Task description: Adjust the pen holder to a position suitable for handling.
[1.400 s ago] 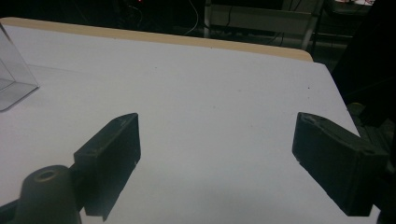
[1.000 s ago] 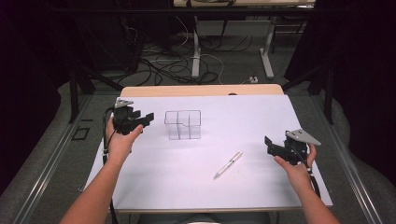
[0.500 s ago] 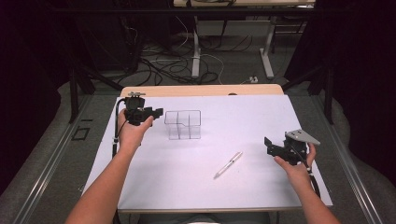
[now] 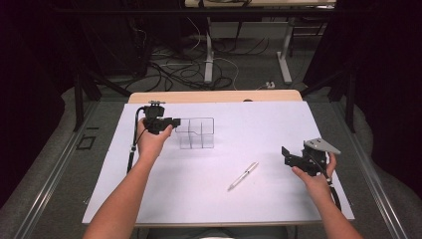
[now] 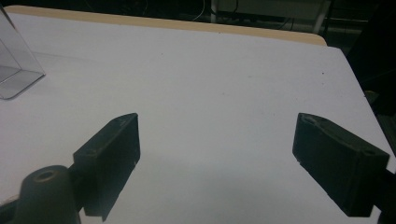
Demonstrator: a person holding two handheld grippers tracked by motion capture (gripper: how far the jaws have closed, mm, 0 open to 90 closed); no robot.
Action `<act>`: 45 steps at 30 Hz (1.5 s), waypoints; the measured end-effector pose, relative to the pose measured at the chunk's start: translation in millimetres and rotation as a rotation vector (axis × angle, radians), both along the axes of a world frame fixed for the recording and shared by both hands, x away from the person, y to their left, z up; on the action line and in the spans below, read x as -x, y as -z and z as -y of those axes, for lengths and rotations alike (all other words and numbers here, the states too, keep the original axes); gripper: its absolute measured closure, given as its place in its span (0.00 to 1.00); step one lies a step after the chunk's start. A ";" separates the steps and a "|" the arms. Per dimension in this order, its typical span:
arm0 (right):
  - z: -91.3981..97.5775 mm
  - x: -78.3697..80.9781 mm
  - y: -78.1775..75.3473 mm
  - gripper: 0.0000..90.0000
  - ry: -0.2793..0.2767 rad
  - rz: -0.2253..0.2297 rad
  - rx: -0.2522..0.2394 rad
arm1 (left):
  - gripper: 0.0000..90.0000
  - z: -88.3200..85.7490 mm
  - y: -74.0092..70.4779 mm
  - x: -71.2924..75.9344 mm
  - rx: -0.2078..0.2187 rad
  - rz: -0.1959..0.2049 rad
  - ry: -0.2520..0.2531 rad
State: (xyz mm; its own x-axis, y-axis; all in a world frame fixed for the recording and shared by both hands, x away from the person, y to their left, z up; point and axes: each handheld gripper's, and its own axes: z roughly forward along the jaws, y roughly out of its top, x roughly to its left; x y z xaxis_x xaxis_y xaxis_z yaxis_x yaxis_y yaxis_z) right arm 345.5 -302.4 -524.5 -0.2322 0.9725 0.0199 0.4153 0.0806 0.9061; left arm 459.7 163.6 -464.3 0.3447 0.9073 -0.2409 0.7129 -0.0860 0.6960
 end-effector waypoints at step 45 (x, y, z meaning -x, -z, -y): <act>0.6 -1.0 0.9 0.16 -0.014 -0.013 0.006 | 0.97 24.4 0.7 2.9 -0.036 -0.123 -0.144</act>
State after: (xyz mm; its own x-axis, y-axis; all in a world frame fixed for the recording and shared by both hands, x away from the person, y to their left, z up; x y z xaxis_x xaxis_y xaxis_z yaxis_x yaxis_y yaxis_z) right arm 346.5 -303.0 -525.4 -0.2455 0.9692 0.0172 0.4262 0.0920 0.8999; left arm 456.7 139.2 -465.0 0.1804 0.9540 -0.2397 0.7994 -0.0002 0.6009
